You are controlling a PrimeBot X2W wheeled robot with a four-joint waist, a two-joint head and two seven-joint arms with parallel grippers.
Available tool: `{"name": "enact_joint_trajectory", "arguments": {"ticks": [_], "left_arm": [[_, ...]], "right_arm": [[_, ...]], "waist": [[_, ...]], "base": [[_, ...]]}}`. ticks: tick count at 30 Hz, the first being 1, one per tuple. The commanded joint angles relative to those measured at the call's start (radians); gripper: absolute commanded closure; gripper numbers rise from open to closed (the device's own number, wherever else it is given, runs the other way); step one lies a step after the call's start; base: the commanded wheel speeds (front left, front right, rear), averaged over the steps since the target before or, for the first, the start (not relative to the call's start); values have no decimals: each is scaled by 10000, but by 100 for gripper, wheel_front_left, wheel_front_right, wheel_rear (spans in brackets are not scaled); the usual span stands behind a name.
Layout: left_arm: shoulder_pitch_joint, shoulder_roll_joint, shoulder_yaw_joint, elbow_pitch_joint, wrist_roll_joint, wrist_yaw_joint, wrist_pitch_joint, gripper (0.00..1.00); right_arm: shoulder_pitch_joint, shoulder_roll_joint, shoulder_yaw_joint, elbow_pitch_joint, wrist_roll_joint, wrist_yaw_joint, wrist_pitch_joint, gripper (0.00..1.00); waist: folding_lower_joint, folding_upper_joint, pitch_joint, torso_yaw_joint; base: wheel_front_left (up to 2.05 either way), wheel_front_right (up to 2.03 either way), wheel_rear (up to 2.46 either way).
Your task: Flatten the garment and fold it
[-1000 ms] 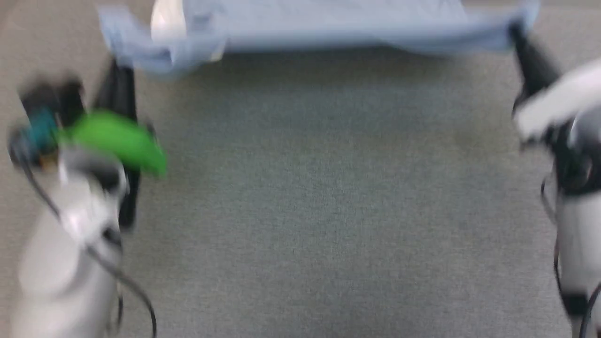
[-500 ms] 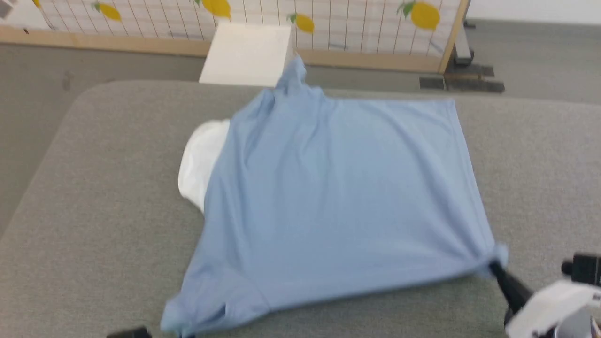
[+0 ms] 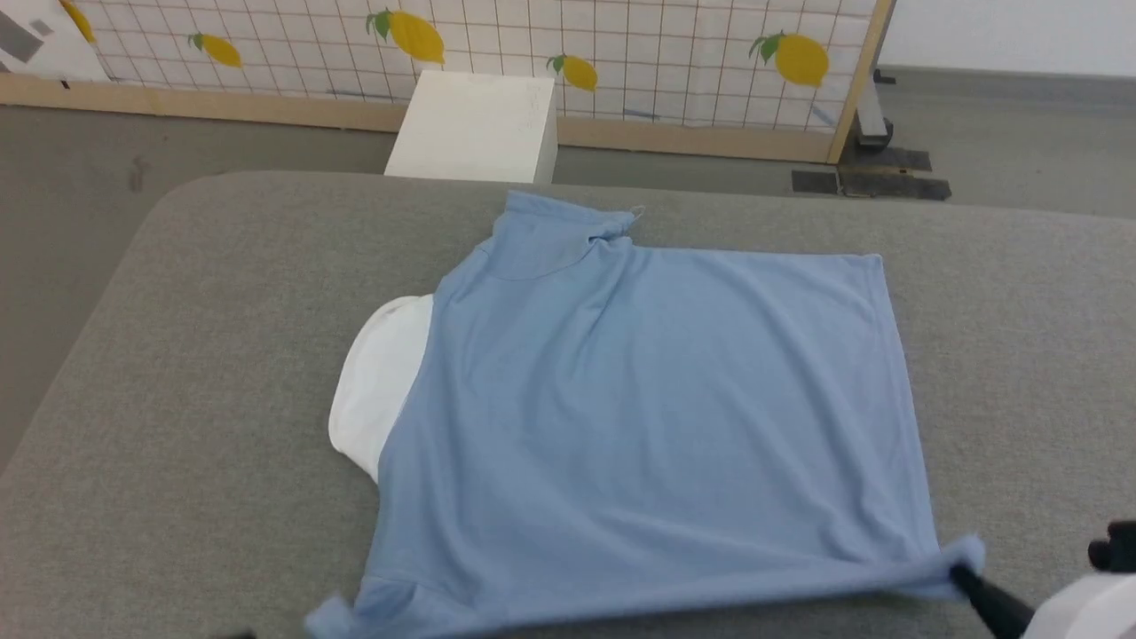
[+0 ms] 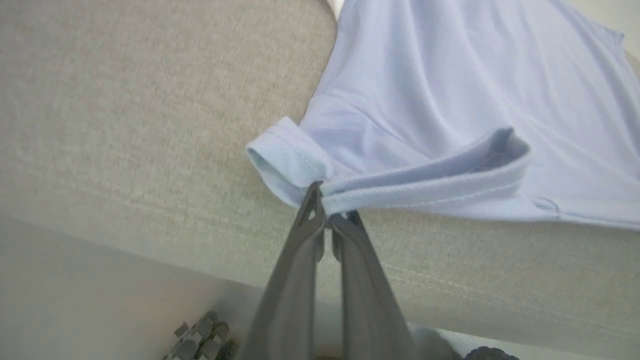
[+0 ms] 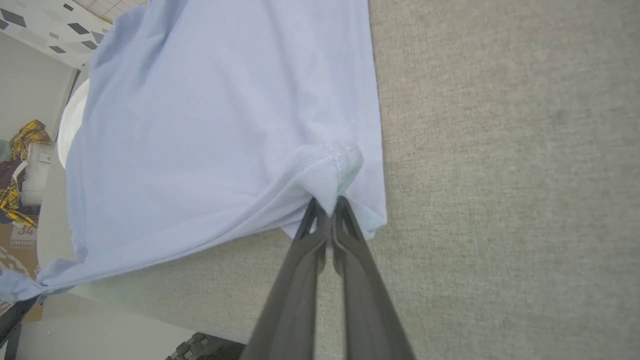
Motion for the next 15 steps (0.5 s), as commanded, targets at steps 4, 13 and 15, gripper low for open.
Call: {"name": "enact_joint_trajectory", "arguments": {"ticks": [4,13,15], "left_arm": [[-1710,497,-19,-48,621,-186,127,100],[-5182,499,-520,1613,1114,-1240,302,100],[-5870,340,-653,2174,1232,-1430,160,100]], "right_arm": [[-1104,-132,-4,-130,-465,-19,-127,100],[-3120,-402,379,787,-1357,-19,54,100],[-3492,-392,426,1030,-1440,-19,65,100]], "waist": [[1,0,440,-126],[1,0,1776,-223],[1,0,2089,-197]], "base": [[0,0,0],[0,0,0],[0,0,0]]}}
